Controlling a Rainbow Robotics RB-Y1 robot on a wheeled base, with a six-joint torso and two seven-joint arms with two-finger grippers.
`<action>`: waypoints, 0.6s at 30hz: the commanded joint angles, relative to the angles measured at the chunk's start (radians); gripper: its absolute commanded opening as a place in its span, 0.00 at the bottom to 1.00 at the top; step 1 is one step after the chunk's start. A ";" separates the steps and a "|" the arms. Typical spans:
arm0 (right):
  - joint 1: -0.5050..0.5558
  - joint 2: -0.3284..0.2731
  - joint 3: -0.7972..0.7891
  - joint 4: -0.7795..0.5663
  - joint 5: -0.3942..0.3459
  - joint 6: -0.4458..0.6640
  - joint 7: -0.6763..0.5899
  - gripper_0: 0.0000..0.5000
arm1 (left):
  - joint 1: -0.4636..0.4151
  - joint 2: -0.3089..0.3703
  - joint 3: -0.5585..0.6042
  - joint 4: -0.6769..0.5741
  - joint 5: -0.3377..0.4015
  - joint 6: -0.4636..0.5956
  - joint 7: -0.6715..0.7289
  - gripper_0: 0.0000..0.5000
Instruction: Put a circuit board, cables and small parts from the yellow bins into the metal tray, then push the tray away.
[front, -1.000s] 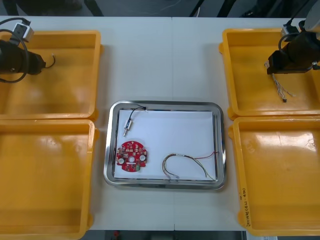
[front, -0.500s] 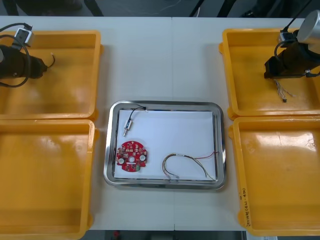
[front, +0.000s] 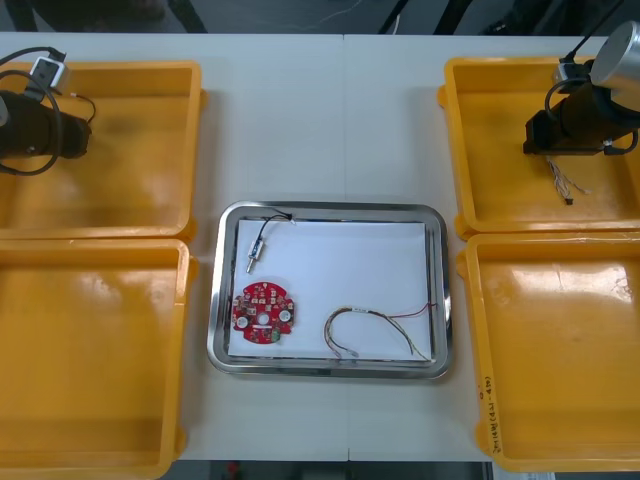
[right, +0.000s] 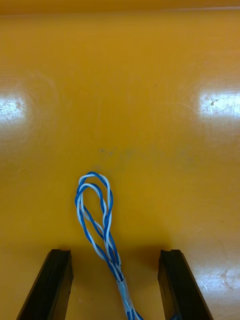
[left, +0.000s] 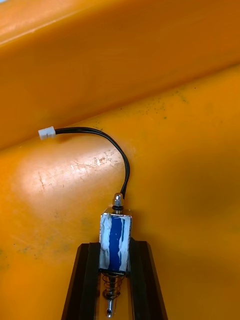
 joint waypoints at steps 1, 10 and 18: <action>-0.036 -0.004 -0.006 0.010 0.008 0.006 0.061 1.00 | 0.007 0.011 -0.011 -0.007 0.008 -0.010 -0.107 0.00; -0.030 -0.020 -0.008 0.010 0.005 0.060 0.076 1.00 | 0.005 0.018 0.027 -0.013 0.016 0.064 -0.104 0.00; -0.018 -0.020 -0.006 0.010 -0.006 0.052 0.076 1.00 | 0.005 0.057 0.066 -0.086 0.007 0.215 -0.081 0.00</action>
